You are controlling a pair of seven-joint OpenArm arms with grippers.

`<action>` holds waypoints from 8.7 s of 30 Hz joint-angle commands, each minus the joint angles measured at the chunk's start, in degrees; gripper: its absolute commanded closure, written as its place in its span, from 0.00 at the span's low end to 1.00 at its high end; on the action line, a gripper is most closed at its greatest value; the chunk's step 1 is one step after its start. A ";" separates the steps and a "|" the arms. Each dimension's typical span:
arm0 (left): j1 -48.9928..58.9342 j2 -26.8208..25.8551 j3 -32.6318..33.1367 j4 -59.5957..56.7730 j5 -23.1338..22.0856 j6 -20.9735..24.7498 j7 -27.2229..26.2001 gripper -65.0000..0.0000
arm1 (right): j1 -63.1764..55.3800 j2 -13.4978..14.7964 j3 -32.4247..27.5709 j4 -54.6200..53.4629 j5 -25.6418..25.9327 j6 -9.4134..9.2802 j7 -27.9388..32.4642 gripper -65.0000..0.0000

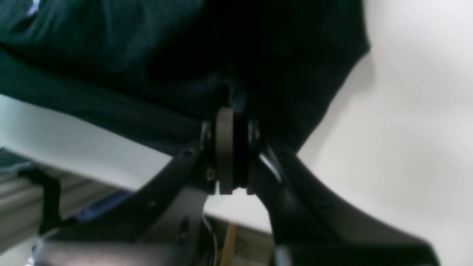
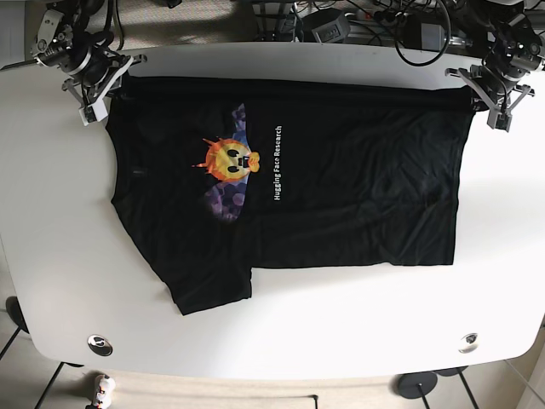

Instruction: Fold the T-shirt properly

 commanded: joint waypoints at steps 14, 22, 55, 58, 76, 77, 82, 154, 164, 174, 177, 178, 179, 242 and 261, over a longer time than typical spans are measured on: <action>-5.42 -1.46 0.71 3.44 0.48 0.58 -0.73 0.40 | 2.87 -2.76 8.08 6.05 -0.79 -0.29 1.75 0.14; -25.29 -1.81 4.49 -3.94 2.15 0.58 -0.73 0.40 | 23.44 -1.09 3.50 -3.18 -8.26 -0.55 1.48 0.13; -38.65 -3.57 6.42 -37.61 8.66 6.69 -14.44 0.39 | 46.03 -2.14 -4.85 -47.49 -18.81 -0.38 19.24 0.96; -39.44 -4.36 6.42 -40.34 8.57 6.78 -14.18 0.38 | 46.12 -2.14 -4.85 -47.49 -18.81 -0.38 19.33 0.97; -40.14 -4.45 10.90 -48.16 8.40 6.34 -12.07 1.00 | 46.03 -2.14 -4.76 -47.49 -18.64 -0.55 19.68 0.97; -40.14 -4.45 11.52 -47.81 8.40 6.16 -12.07 1.00 | 45.94 -2.14 -4.76 -47.49 -18.55 -0.55 19.68 0.97; -39.53 -4.45 11.61 -36.73 8.40 0.58 -8.37 1.00 | 43.48 -2.32 -4.76 -40.28 -18.20 -0.38 19.15 0.97; -3.05 -1.63 -2.55 -3.24 8.40 0.58 -1.52 0.79 | 0.76 -4.69 3.33 0.95 -11.25 3.01 2.27 0.81; -5.16 -2.42 1.94 -0.51 0.40 0.58 -1.52 0.41 | -0.56 -4.34 9.31 3.23 2.64 3.01 2.27 0.11; -22.21 -0.14 4.22 -5.00 10.15 0.58 -1.61 0.41 | 25.72 -4.25 2.27 -10.22 -14.06 3.01 2.36 0.11; -26.61 0.13 4.66 -7.37 16.66 0.58 -1.61 0.41 | 36.10 -2.76 -0.98 -19.18 -17.49 3.01 2.71 0.11; -26.87 0.13 4.66 -7.99 16.92 0.58 -1.61 0.41 | 40.67 -2.41 -2.47 -23.93 -18.11 3.01 3.33 0.11; -26.87 0.13 4.66 -7.99 16.92 0.58 -1.61 0.41 | 43.13 -2.14 -3.44 -27.36 -18.46 3.01 4.56 0.11; -41.99 -3.74 8.88 -18.10 12.79 0.58 3.84 1.00 | 38.91 -1.97 -15.92 -10.66 -17.76 -1.08 5.97 0.97; -18.25 -1.63 8.79 -4.12 12.79 0.58 3.67 1.00 | 9.37 -6.36 -7.31 8.33 -17.67 -0.29 -1.86 0.97</action>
